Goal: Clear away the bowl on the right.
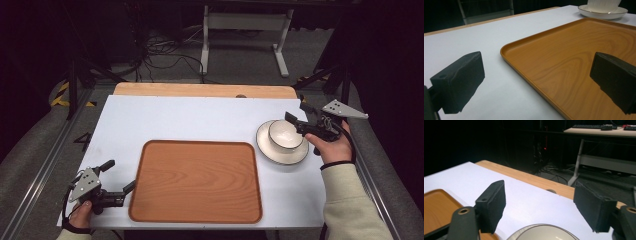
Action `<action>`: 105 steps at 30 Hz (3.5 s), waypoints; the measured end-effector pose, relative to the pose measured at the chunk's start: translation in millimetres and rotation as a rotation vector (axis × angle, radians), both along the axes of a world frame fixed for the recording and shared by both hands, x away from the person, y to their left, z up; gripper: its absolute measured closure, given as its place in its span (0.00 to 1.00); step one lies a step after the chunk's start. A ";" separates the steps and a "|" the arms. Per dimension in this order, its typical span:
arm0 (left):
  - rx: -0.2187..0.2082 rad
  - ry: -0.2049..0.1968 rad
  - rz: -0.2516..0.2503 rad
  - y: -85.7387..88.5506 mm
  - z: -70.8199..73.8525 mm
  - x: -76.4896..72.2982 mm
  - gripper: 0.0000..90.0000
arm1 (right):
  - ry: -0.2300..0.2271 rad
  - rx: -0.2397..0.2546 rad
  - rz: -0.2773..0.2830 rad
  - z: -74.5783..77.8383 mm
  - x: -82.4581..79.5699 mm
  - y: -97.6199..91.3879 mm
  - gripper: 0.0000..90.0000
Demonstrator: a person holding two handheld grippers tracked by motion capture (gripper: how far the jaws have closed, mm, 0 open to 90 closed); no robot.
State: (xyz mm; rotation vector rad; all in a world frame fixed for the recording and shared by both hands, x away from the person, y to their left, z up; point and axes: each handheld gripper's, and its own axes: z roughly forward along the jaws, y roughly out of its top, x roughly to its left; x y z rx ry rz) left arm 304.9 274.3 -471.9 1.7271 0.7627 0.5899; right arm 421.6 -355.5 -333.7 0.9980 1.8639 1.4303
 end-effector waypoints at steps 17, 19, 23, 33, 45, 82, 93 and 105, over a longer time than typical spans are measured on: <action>0.000 0.000 0.000 0.0 0.0 0.0 0.00 | 0.213 -0.179 -0.134 -19.1 24.2 -8.1 0.37; -0.001 0.001 -0.001 -0.1 -0.1 -0.1 0.00 | 0.253 -0.197 -0.150 -22.9 26.9 -10.7 0.37; -0.002 -0.001 0.000 -0.3 -0.2 -0.1 0.00 | 0.315 -0.210 -0.172 -30.1 30.6 -15.4 0.38; 0.001 0.000 0.000 0.0 0.0 0.0 0.00 | 0.396 -0.235 -0.226 -46.9 35.3 -20.3 0.40; 0.003 -0.002 -0.002 0.4 0.1 0.2 0.00 | 0.508 -0.184 -0.261 -67.7 39.8 -26.1 0.55; 0.005 -0.003 -0.003 0.4 0.1 0.4 0.00 | 0.630 -0.020 -0.453 -79.2 33.9 -19.7 0.92; 0.005 -0.003 -0.002 0.4 0.1 0.4 0.00 | 0.667 0.049 -0.489 -77.2 32.6 -19.5 0.92; -0.001 0.001 0.001 0.1 0.0 0.2 0.00 | 0.662 0.037 -0.490 -65.3 32.7 -13.9 0.91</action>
